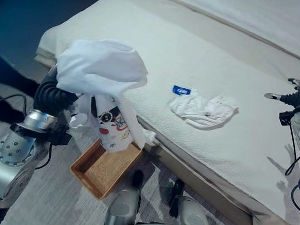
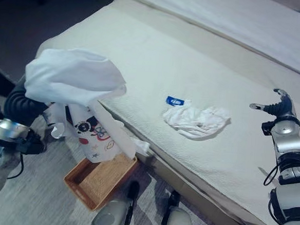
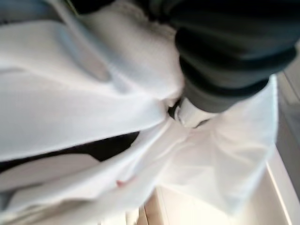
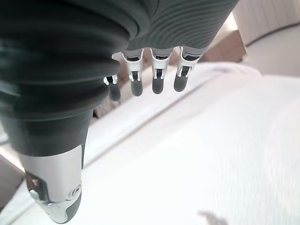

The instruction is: Pick up clothes into the bucket

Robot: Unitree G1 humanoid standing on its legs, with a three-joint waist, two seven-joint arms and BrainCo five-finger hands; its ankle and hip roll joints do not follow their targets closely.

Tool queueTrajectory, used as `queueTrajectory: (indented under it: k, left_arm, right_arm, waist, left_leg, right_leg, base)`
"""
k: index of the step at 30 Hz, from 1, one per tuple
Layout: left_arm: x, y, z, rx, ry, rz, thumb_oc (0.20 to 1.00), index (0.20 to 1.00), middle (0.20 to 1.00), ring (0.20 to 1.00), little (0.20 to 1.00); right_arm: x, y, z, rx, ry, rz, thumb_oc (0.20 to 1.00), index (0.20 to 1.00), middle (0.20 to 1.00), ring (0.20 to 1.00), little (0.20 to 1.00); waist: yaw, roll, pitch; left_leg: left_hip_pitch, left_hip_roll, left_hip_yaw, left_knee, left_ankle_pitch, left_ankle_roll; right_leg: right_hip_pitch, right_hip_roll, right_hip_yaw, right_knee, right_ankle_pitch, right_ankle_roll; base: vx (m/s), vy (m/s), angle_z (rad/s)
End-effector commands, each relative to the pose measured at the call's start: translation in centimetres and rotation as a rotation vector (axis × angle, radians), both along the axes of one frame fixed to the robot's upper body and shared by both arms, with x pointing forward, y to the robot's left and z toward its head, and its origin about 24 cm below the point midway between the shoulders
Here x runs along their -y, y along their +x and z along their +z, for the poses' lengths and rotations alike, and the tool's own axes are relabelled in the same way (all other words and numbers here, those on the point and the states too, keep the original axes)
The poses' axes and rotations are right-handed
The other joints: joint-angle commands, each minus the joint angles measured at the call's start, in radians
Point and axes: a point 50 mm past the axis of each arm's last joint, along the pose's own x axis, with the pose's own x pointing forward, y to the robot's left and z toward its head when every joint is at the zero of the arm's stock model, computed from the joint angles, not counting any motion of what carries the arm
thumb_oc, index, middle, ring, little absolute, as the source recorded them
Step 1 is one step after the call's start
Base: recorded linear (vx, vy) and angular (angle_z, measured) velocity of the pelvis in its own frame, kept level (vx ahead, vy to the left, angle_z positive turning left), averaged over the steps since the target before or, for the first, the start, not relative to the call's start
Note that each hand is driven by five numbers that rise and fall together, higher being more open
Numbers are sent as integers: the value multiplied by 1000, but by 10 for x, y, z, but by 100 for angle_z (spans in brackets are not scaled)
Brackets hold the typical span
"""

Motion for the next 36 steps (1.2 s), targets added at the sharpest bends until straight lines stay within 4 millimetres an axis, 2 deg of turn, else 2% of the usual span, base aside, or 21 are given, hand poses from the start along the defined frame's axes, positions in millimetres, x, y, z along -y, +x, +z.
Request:
queueTrajectory:
  k: [1,4,8,12,13,17,20,21,24,28,29,31,32,35,36]
  left_arm:
    - [2,-24,23,175,-80,-13,200,200,200,200,200]
    - [-4,-24,14,148,-100,37,200,200,200,200,200]
    - [-15,-20,-8,73,-76,170,200,200,200,200,200]
    - [-19,-12,-24,3,26,217,200,200,200,200,200]
    - [-20,-6,-33,-38,25,218,200,200,200,200,200]
    - [-28,12,-62,-155,100,284,200,200,200,200,200]
    - [-35,29,-98,-269,132,382,200,200,200,200,200]
    - [-37,34,-117,-333,101,432,200,200,200,200,200]
    - [-42,47,-145,-406,175,562,200,200,200,200,200]
    - [-51,61,-167,-477,258,711,200,200,200,200,200]
    - [-54,66,-167,-472,276,777,291,291,291,291,291]
    - [-57,68,-168,-478,279,812,592,592,592,592,592]
    - [-60,68,-170,-490,281,846,1000,1000,1000,1000,1000]
    - [-65,75,-169,-498,310,884,1000,1000,1000,1000,1000]
    - [-71,73,-175,-537,332,917,1000,1000,1000,1000,1000]
  right_arm:
    - [-3,6,12,47,-48,-8,1000,1000,1000,1000,1000]
    - [0,0,-3,22,-21,-43,1000,1000,1000,1000,1000]
    - [-1,-4,-14,23,-6,-58,1000,1000,1000,1000,1000]
    - [-2,-2,-8,50,-12,-57,1000,1000,1000,1000,1000]
    - [-4,0,-6,58,-13,-52,1000,1000,1000,1000,1000]
    - [-12,8,10,117,-36,-27,1000,1000,1000,1000,1000]
    - [-18,14,24,186,-47,-21,1000,1000,1000,1000,1000]
    - [-23,16,30,225,-50,-13,1000,1000,1000,1000,1000]
    - [-29,18,47,335,-46,-16,1000,1000,1000,1000,1000]
    - [-41,23,72,462,-51,3,1000,1000,1000,1000,1000]
    - [-47,24,83,502,-73,21,1000,1000,1000,1000,1000]
    - [-50,25,91,529,-82,30,1000,1000,1000,1000,1000]
    - [-51,25,98,551,-90,37,1000,1000,1000,1000,1000]
    - [-57,26,115,602,-109,62,1000,1000,1000,1000,1000]
    - [-62,28,118,604,-124,83,1000,1000,1000,1000,1000]
  waist:
    - [0,-3,-32]
    - [11,8,-19]
    - [13,20,3]
    - [9,25,29]
    - [6,25,37]
    - [-13,22,66]
    - [-30,14,91]
    - [-40,7,101]
    - [-53,-6,127]
    - [-74,-33,141]
    - [-85,-45,141]
    - [-89,-51,141]
    - [-95,-58,141]
    - [-110,-66,141]
    - [-116,-71,141]
  left_leg:
    - [-85,-20,-34,126,-77,13]
    - [-93,-24,-50,124,-70,12]
    - [-111,-29,-67,119,-60,12]
    - [-128,-30,-69,124,-62,15]
    - [-133,-30,-66,124,-60,15]
    - [-161,-24,-51,130,-55,16]
    - [-192,-20,-41,149,-58,17]
    - [-205,-18,-36,158,-59,18]
    - [-249,-13,-18,200,-71,19]
    - [-355,-6,9,291,-99,21]
    - [-419,-3,13,342,-114,23]
    - [-454,-2,18,367,-122,24]
    - [-494,-1,20,397,-129,25]
    - [-582,1,26,464,-146,27]
    - [-586,6,25,490,-184,26]
  right_leg:
    - [-4,-44,-18,63,-23,30]
    - [-10,-52,-32,74,-29,30]
    - [-29,-65,-47,93,-35,30]
    - [-54,-75,-45,118,-43,29]
    - [-61,-75,-42,121,-43,29]
    - [-98,-78,-28,140,-43,29]
    - [-135,-79,-14,161,-46,28]
    - [-150,-79,-10,167,-45,27]
    - [-198,-75,9,192,-49,25]
    - [-303,-68,44,246,-60,21]
    - [-364,-61,60,277,-64,17]
    - [-399,-59,68,291,-67,17]
    - [-436,-57,76,309,-69,16]
    - [-519,-54,92,350,-73,15]
    - [-526,-48,103,376,-103,21]
  base:
    - [-24,4,26]
    - [-17,-4,20]
    - [-33,5,19]
    - [-34,12,8]
    - [-44,15,2]
    - [-47,29,0]
    - [-43,16,-5]
    - [-48,15,-12]
    - [-45,8,-16]
    - [-42,11,-24]
    - [-42,13,-32]
    - [-25,6,-30]
    - [-22,15,-29]
    - [17,34,-11]
    - [85,33,-13]
